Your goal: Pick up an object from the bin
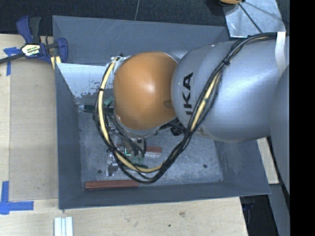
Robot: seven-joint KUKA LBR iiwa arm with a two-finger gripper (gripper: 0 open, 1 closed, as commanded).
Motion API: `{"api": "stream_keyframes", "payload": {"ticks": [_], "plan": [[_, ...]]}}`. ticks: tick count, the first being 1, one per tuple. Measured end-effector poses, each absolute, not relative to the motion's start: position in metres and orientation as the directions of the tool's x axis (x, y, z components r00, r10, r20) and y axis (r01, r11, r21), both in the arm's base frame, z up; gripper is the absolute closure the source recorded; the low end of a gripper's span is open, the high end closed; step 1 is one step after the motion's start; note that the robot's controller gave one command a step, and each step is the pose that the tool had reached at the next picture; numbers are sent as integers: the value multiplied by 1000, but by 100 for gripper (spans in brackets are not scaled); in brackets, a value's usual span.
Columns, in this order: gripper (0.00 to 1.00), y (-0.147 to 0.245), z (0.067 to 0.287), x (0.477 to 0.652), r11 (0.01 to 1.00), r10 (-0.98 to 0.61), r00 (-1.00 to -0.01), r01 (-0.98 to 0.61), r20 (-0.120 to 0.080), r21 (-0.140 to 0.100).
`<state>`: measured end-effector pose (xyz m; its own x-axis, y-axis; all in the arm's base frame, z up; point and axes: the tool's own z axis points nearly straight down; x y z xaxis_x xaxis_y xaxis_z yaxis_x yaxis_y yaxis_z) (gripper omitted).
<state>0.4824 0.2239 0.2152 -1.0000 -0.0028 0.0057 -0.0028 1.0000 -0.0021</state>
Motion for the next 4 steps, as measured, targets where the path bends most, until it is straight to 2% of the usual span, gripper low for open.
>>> {"api": "stream_keyframes", "payload": {"ticks": [1, 2, 3, 4], "plan": [[0, 223, 220, 484, 1000, 0, -1000, 0, -2, 1], [0, 231, 197, 495, 995, 98, -995, 98, -4, 2], [0, 233, 186, 497, 991, 131, -991, 131, -8, 5], [0, 227, 161, 505, 997, -76, -997, -76, 3, -1]]}}
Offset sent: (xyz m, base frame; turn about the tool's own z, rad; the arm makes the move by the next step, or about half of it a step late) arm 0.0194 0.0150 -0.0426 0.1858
